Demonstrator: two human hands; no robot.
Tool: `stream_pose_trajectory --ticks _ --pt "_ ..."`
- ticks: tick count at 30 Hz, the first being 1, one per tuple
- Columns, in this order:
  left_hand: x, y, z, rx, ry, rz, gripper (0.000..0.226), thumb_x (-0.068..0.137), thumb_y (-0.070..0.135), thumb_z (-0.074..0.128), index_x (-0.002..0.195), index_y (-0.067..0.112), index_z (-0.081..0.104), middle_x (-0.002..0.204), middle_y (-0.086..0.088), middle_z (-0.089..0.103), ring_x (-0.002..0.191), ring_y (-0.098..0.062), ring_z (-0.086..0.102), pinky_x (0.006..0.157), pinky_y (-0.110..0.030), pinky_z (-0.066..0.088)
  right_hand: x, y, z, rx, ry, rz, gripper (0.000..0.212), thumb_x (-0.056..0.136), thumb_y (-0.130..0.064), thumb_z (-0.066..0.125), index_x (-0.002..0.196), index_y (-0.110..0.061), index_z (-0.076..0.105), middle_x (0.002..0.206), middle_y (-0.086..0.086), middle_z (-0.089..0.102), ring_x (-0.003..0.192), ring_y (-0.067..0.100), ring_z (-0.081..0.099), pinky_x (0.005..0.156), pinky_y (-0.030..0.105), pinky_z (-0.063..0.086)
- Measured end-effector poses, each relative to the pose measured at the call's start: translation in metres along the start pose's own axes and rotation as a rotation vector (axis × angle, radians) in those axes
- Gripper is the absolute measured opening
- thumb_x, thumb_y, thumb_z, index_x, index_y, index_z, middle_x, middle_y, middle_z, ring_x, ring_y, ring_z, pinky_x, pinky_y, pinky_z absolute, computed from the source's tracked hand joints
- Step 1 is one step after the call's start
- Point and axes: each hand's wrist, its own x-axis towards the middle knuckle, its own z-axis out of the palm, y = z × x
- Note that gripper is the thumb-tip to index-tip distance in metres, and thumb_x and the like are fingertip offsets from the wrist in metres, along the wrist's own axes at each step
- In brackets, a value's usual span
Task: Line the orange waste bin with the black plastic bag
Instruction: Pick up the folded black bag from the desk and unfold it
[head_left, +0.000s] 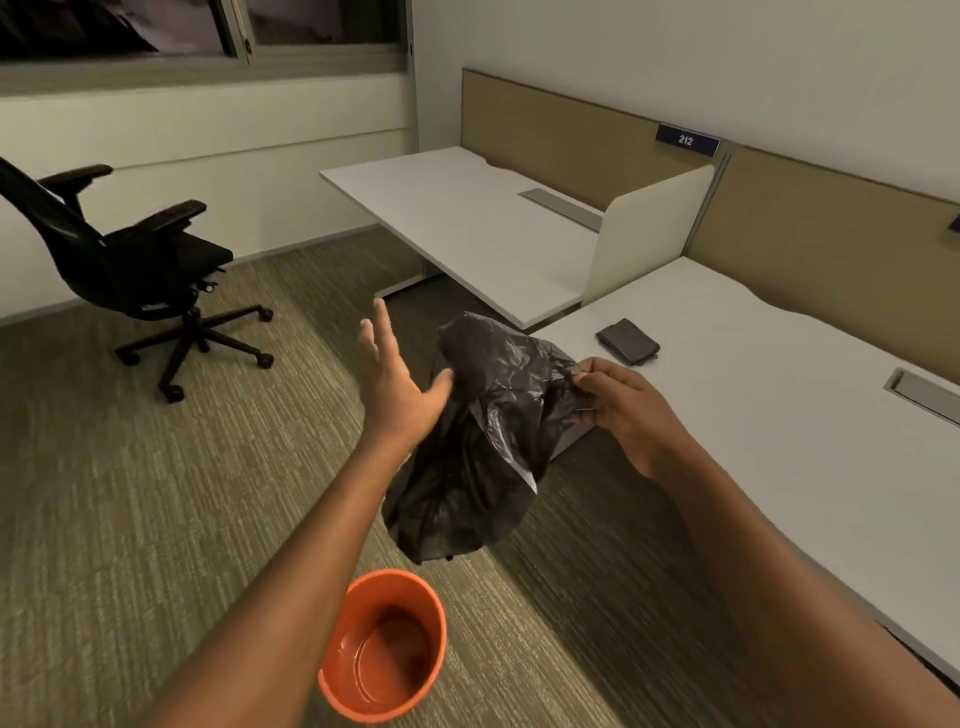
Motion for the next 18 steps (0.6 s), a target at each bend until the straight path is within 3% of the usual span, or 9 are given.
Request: stream_pose_trajectory --ticks 3,5,6,8,10,12,14,16,18 --pt "-0.001 0.000 0.014 0.095 -0.133 0.088 0.133 0.076 0.041 0.084 0.156 0.040 -0.022 0.167 -0.021 -0.016 0.155 -0.039 -0.009 0.120 -0.055 0.007 0.002 -0.010 0.001 0.023 -0.024 0.027 0.031 0.102 -0.015 0.045 0.080 -0.017 0.067 0.090 0.010 0.065 0.087 0.024 0.059 0.078 0.036 0.047" --pt "0.002 0.005 0.026 0.237 -0.198 0.244 0.123 0.079 0.029 0.082 0.157 0.047 -0.011 0.169 -0.013 -0.018 0.155 -0.036 -0.011 0.122 -0.062 0.003 0.004 -0.015 -0.001 -0.011 -0.004 0.057 0.026 0.101 -0.017 0.044 0.089 -0.012 0.066 0.098 0.016 0.063 0.092 0.030 0.055 0.083 0.043 0.043" --pt "0.004 0.009 0.031 0.294 -0.228 0.320 0.109 0.082 0.023 0.078 0.159 0.047 0.004 0.170 -0.010 -0.011 0.156 -0.033 -0.008 0.123 -0.062 0.002 0.005 -0.018 -0.002 -0.038 0.002 0.075 0.025 0.101 -0.018 0.043 0.091 -0.010 0.065 0.100 0.018 0.063 0.093 0.031 0.055 0.085 0.044 0.043" --pt "0.010 0.020 0.038 0.305 -0.255 0.406 0.066 0.088 0.024 0.073 0.148 0.036 0.048 0.167 -0.008 0.023 0.155 -0.029 0.012 0.125 -0.057 0.009 0.008 -0.021 -0.004 -0.077 0.019 0.114 0.023 0.102 -0.020 0.045 0.096 -0.010 0.065 0.103 0.018 0.065 0.095 0.033 0.059 0.086 0.043 0.048" --pt "0.012 0.029 0.040 0.199 -0.237 0.399 0.033 0.092 0.016 0.066 0.124 0.022 0.070 0.142 -0.005 0.058 0.138 -0.025 0.046 0.117 -0.052 0.032 0.010 -0.022 -0.004 -0.204 0.135 0.081 0.018 0.103 -0.024 0.050 0.105 -0.014 0.064 0.109 0.013 0.067 0.095 0.027 0.066 0.084 0.038 0.056" --pt "0.011 0.041 0.039 0.095 -0.222 0.314 0.024 0.094 0.010 0.056 0.104 0.021 0.075 0.110 -0.004 0.072 0.109 -0.025 0.065 0.094 -0.044 0.049 0.006 -0.021 0.004 -0.451 0.387 -0.066 0.031 0.099 -0.042 0.059 0.122 -0.021 0.058 0.114 0.002 0.066 0.096 0.015 0.065 0.081 0.032 0.056" --pt "0.014 0.051 0.039 0.185 -0.170 0.274 0.026 0.094 0.019 0.050 0.073 0.027 0.063 0.076 0.007 0.067 0.082 -0.022 0.068 0.064 -0.032 0.044 -0.011 -0.021 0.022 -0.557 0.549 -0.283 0.055 0.091 -0.063 0.060 0.132 -0.029 0.048 0.116 -0.007 0.062 0.099 0.007 0.062 0.077 0.027 0.054" --pt "0.016 0.057 0.040 0.303 -0.122 0.259 0.032 0.097 0.019 0.049 0.065 0.028 0.047 0.065 0.011 0.054 0.070 -0.019 0.061 0.053 -0.027 0.032 -0.030 -0.013 0.044 -0.622 0.524 -0.402 0.073 0.082 -0.081 0.055 0.137 -0.035 0.042 0.113 -0.012 0.061 0.097 0.002 0.062 0.073 0.024 0.054" --pt "0.018 0.062 0.043 0.329 -0.091 0.218 0.029 0.099 0.014 0.045 0.072 0.024 0.047 0.065 0.011 0.049 0.066 -0.016 0.055 0.051 -0.026 0.028 -0.044 0.000 0.064 -0.689 0.408 -0.338 0.096 0.070 -0.093 0.055 0.145 -0.036 0.035 0.115 -0.011 0.062 0.096 0.003 0.063 0.074 0.026 0.057"
